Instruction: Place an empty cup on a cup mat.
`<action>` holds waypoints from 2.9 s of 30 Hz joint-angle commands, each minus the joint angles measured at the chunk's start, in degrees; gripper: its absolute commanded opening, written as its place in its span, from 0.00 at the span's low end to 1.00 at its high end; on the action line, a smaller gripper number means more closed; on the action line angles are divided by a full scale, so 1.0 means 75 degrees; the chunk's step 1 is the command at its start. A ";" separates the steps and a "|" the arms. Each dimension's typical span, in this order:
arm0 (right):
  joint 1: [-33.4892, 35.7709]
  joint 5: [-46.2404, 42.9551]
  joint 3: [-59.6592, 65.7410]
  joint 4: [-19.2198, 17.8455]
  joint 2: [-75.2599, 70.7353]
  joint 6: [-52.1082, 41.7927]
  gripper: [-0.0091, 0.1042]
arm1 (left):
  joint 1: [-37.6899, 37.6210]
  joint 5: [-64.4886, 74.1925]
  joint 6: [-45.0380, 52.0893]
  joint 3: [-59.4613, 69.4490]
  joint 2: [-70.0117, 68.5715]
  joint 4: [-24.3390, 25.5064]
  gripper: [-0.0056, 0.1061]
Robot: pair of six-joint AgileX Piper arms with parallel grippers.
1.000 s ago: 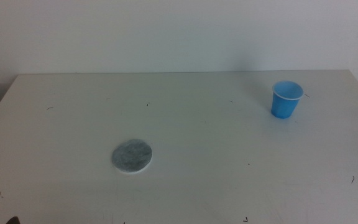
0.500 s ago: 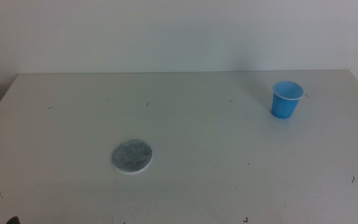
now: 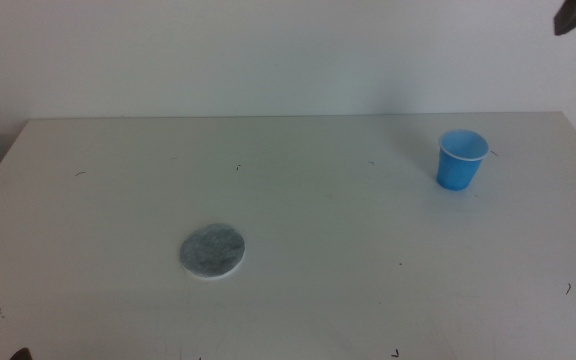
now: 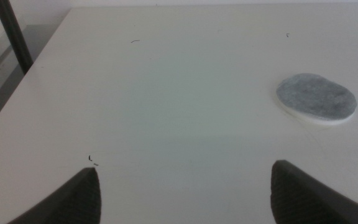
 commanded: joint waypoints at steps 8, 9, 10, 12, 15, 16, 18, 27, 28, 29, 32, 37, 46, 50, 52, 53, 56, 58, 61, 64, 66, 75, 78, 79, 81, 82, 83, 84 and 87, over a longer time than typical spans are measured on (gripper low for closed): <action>0.0015 0.0037 -0.1883 0.0002 0.1818 0.0035 0.71 | 0.0009 -0.0508 -0.0027 -0.0045 -0.0098 0.0008 0.99; 0.0015 0.0037 -0.1967 0.0002 0.1971 0.0035 0.71 | 0.0009 -0.0508 -0.0027 -0.0045 -0.0098 0.0008 0.99; 0.0015 0.0043 -0.2043 0.0002 0.2145 0.0035 0.71 | 0.0009 -0.0508 -0.0027 -0.0045 -0.0098 0.0008 0.99; 0.0015 0.0017 -0.2088 0.0002 0.2423 0.0035 0.71 | 0.0009 -0.0508 -0.0027 -0.0045 -0.0098 0.0008 0.99; 0.0015 -0.0059 -0.2088 -0.0007 0.2786 0.0043 0.71 | 0.0009 -0.0508 -0.0027 -0.0045 -0.0098 0.0008 0.99; 0.0015 -0.0081 -0.2088 0.0001 0.2872 0.0043 0.71 | 0.0009 -0.0508 -0.0027 -0.0045 -0.0098 0.0008 0.99; 0.0019 -0.0073 -0.2088 0.0001 0.3063 0.0036 0.71 | 0.0009 -0.0508 -0.0027 -0.0045 -0.0098 0.0008 0.99; 0.0048 -0.0305 -0.2088 0.0311 0.3721 0.0386 0.71 | 0.0009 -0.0508 -0.0027 -0.0045 -0.0098 0.0008 0.99; 0.0058 -0.0328 -0.2088 0.0311 0.3762 0.0411 0.71 | 0.0009 -0.0508 -0.0027 -0.0045 -0.0098 0.0008 0.99; 0.0085 -0.0385 -0.2088 0.0311 0.3811 0.0410 0.71 | 0.0009 -0.0508 -0.0027 -0.0045 -0.0098 0.0008 0.99; 0.0119 -0.0490 -0.2088 0.0310 0.3948 0.0410 0.71 | 0.0009 -0.0508 -0.0027 -0.0045 -0.0098 0.0008 0.99; 0.0212 -0.0571 -0.2088 0.0280 0.4218 0.0410 0.68 | 0.0009 -0.0508 -0.0027 -0.0045 -0.0098 0.0008 0.99; 0.0232 -0.0884 -0.2088 0.0257 0.4614 0.0410 0.56 | 0.0009 -0.0508 -0.0027 -0.0045 -0.0098 0.0008 0.99; 0.0244 -0.0917 -0.2088 0.0205 0.4746 0.0410 0.47 | 0.0009 -0.0508 -0.0027 -0.0045 -0.0098 0.0008 0.99; 0.0244 -0.0997 -0.2088 0.0196 0.4778 0.0410 0.42 | 0.0009 -0.0508 -0.0027 -0.0045 -0.0098 0.0008 0.99; 0.0244 -0.1025 -0.2088 0.0196 0.4784 0.0410 0.39 | 0.0009 -0.0508 -0.0027 -0.0045 -0.0098 0.0008 0.99; 0.0244 -0.1092 -0.2088 0.0203 0.4784 0.0410 0.28 | 0.0009 -0.0508 -0.0027 -0.0045 -0.0098 0.0008 0.99; 0.0244 -0.1092 -0.2088 0.0230 0.4784 0.0410 0.20 | 0.0009 -0.0508 -0.0027 -0.0045 -0.0098 0.0008 0.99; 0.0244 -0.1077 -0.2088 0.0223 0.4777 0.0410 0.07 | 0.0009 -0.0508 -0.0027 -0.0045 -0.0098 0.0008 0.99; 0.0244 -0.1007 -0.2088 0.0250 0.4743 0.0410 0.07 | 0.0009 -0.0508 -0.0027 -0.0045 -0.0098 0.0008 0.99; 0.0244 -0.0908 -0.2088 0.0287 0.4662 0.0410 0.07 | 0.0009 -0.0508 -0.0027 -0.0045 -0.0098 0.0008 0.99; 0.0270 -0.0533 -0.2088 0.0681 0.3879 0.0350 0.07 | 0.0009 -0.0508 -0.0027 -0.0045 -0.0098 0.0008 0.99; 0.0386 -0.0378 -0.2088 0.0697 0.3548 0.0350 0.07 | 0.0009 -0.0508 -0.0027 -0.0045 -0.0098 0.0008 0.99; 0.0500 -0.0260 -0.2088 0.0705 0.3360 0.0350 0.07 | 0.0009 -0.0508 -0.0027 -0.0045 -0.0098 0.0008 0.99; 0.0663 -0.0135 -0.2088 0.0711 0.3175 0.0350 0.07 | 0.0009 -0.0508 -0.0027 -0.0045 -0.0098 0.0008 0.99; 0.0752 -0.0065 -0.2088 0.0711 0.3082 0.0360 0.07 | 0.0009 -0.0508 -0.0027 -0.0045 -0.0098 0.0008 0.99; 0.0870 -0.0001 -0.2088 0.0711 0.2994 0.0384 0.07 | 0.0009 -0.0508 -0.0027 -0.0045 -0.0098 0.0008 0.99; 0.0989 0.0042 -0.2088 0.0711 0.2914 0.0395 0.07 | 0.0009 -0.0508 -0.0027 -0.0045 -0.0098 0.0008 0.99; 0.1404 0.0153 -0.2088 0.0711 0.2672 0.0565 0.07 | 0.0009 -0.0508 -0.0027 -0.0045 -0.0098 0.0008 0.99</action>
